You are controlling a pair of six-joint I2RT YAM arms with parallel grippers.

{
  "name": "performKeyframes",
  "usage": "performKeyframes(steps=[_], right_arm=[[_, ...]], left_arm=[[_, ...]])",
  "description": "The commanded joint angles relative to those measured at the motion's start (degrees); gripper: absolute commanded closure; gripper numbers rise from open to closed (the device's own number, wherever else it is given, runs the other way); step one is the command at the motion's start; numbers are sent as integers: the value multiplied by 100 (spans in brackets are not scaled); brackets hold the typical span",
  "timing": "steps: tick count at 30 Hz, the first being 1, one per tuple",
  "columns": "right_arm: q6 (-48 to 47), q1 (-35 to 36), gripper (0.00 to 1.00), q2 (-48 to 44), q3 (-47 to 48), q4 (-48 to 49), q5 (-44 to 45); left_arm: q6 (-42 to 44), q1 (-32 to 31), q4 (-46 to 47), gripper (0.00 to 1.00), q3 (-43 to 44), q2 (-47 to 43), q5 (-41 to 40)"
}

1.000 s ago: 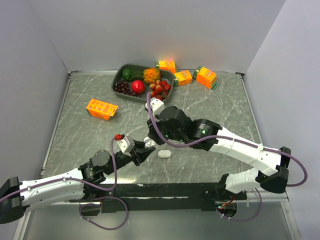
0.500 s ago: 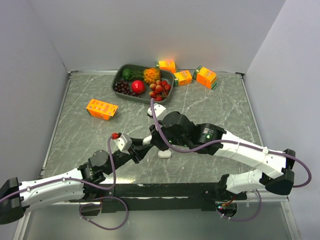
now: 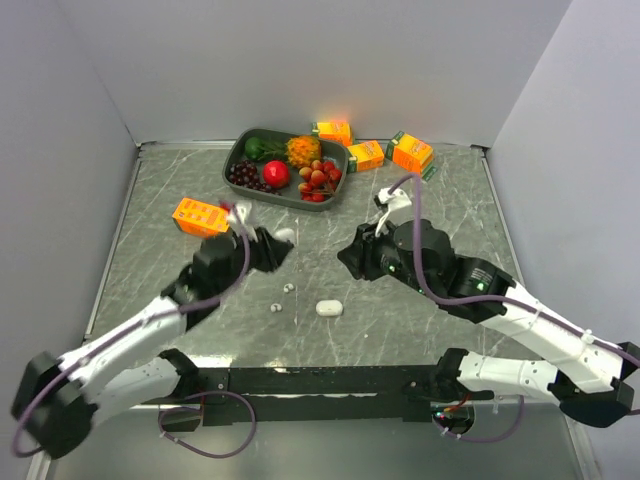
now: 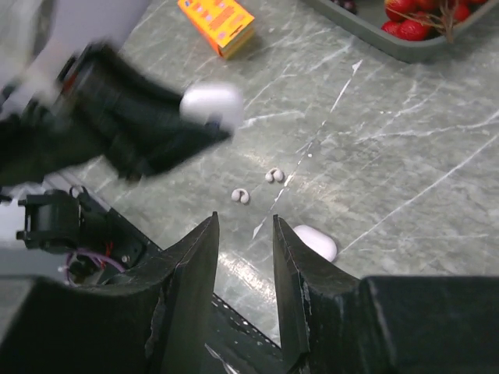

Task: Insert the wireless bluetooth earbuds into the charging case
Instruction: Place the charging case at the center of the board.

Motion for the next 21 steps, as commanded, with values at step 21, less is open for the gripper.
performKeyframes(steps=[21], right_arm=[[557, -52, 57, -40, -879, 244, -190]], left_arm=[[-1279, 2346, -936, 98, 2190, 5137, 2763]])
